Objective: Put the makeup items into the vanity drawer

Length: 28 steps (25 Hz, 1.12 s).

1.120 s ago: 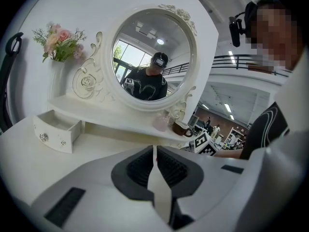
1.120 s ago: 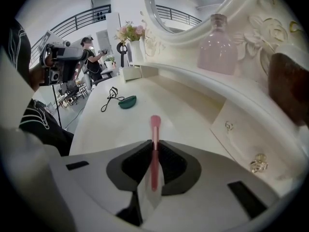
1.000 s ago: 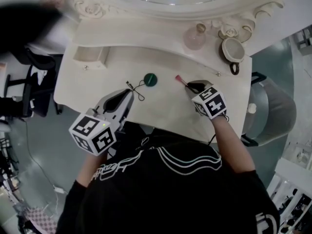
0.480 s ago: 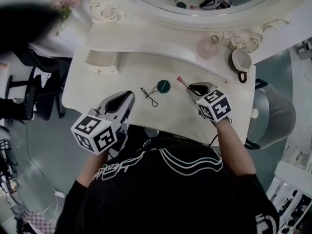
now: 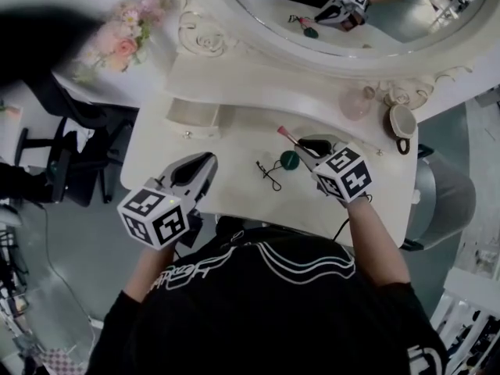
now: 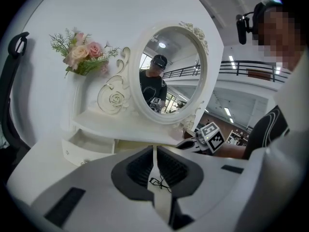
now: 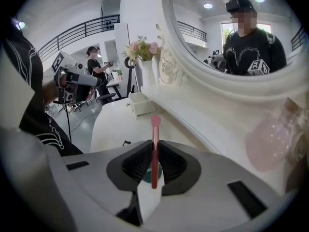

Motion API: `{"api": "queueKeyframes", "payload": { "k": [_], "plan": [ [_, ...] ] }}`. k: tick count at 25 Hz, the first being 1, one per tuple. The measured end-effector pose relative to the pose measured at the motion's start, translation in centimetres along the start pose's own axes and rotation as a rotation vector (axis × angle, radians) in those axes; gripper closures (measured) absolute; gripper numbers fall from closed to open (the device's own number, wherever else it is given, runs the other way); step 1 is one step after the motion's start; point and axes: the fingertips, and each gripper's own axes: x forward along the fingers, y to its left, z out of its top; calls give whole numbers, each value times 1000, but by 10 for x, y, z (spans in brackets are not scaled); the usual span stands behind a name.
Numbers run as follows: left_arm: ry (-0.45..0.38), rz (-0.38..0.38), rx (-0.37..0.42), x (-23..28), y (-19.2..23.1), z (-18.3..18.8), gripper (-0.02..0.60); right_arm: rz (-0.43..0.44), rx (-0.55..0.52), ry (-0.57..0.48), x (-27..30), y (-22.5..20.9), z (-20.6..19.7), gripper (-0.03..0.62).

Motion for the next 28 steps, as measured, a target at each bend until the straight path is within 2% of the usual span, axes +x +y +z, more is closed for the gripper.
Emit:
{"api": "queueKeyframes", "payload": {
  "k": [11,20,28],
  "plan": [
    [-41,-7,11,-39,62,31,538,8,-63,-51,41,35,86,531],
    [-39,-18,1,-57,100,37,538,22,-142,-64,74,61,141,531],
    [-37,6,-22,-77,140,35,538,46,-198,-56,118,87,175,531]
  ]
}}
